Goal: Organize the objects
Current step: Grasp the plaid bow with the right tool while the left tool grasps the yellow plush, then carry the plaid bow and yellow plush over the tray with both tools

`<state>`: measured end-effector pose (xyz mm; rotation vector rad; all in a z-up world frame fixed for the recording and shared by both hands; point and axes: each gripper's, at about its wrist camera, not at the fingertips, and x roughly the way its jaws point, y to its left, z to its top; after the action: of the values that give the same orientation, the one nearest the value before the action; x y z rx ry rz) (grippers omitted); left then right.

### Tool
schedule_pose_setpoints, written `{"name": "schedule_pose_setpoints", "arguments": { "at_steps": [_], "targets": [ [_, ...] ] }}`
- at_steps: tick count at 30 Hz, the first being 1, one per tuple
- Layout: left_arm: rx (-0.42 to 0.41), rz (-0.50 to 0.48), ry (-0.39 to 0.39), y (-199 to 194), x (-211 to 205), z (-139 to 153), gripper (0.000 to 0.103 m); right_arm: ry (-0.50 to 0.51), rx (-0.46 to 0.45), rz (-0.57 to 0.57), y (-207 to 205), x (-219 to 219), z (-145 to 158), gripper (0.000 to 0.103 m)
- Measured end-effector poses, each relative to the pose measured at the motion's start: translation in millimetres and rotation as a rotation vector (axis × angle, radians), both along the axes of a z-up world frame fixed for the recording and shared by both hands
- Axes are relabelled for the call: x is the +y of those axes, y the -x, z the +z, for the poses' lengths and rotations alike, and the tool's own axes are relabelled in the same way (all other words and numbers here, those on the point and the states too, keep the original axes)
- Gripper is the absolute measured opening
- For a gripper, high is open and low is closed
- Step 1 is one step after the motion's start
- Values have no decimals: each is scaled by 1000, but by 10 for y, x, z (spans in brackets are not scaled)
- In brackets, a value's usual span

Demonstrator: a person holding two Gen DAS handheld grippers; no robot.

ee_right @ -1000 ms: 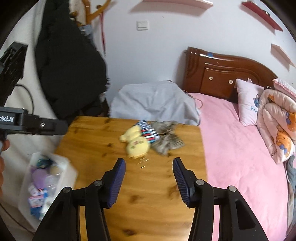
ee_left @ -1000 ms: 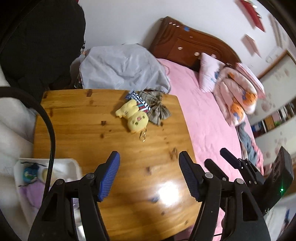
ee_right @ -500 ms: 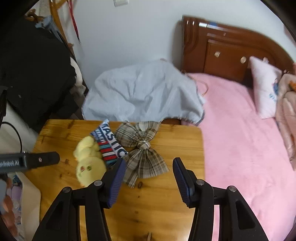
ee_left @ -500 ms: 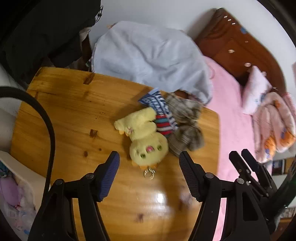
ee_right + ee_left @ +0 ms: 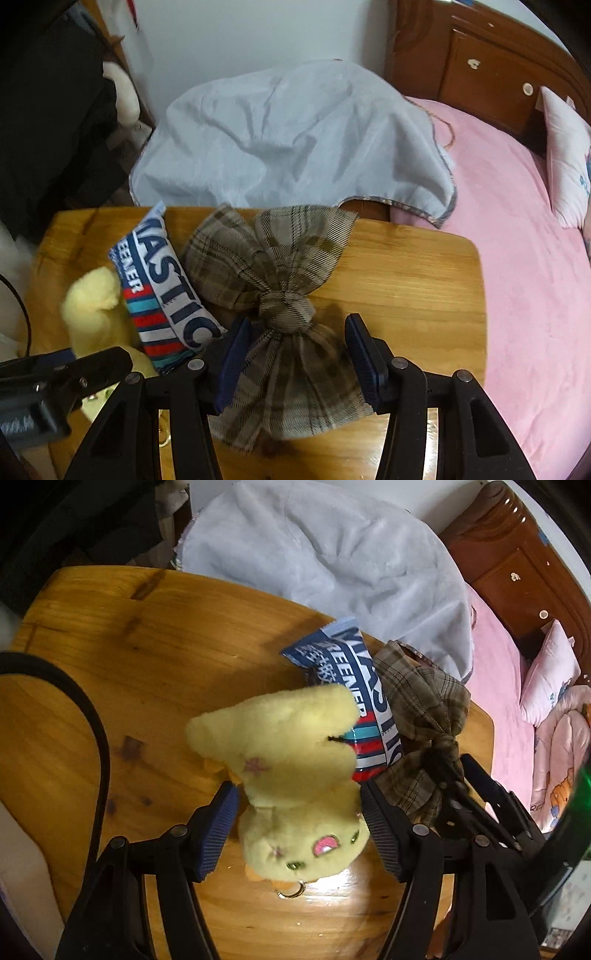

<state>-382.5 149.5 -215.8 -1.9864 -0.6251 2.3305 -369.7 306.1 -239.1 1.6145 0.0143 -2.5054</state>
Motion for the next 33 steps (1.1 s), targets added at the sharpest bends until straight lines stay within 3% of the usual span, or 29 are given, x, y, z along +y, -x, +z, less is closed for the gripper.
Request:
{"name": "schedule_pose_setpoints", "arguments": {
  "at_steps": [2,7,10,16,23,33],
  "targets": [
    [0,-11,10,-5,20,-34,72,5,0,0,-6,-10,-34,53],
    [-14,5,17,-18,0,-140,70,0,14,10,-76,-5,-35,29],
    [-19,21,41,-39,-34,-186,64,-3,12,15,-125,-6,-34,24],
    [17,-16,77,-106,-52,-113,58,32,21,-21,-329,43,34,21],
    [63,-90,98,-355,-116,194,57,103,54,-118,-727,100,307,21],
    [124,-247,15,-1297,-376,918,57,200,80,-162,-1712,-233,865,21]
  ]
}}
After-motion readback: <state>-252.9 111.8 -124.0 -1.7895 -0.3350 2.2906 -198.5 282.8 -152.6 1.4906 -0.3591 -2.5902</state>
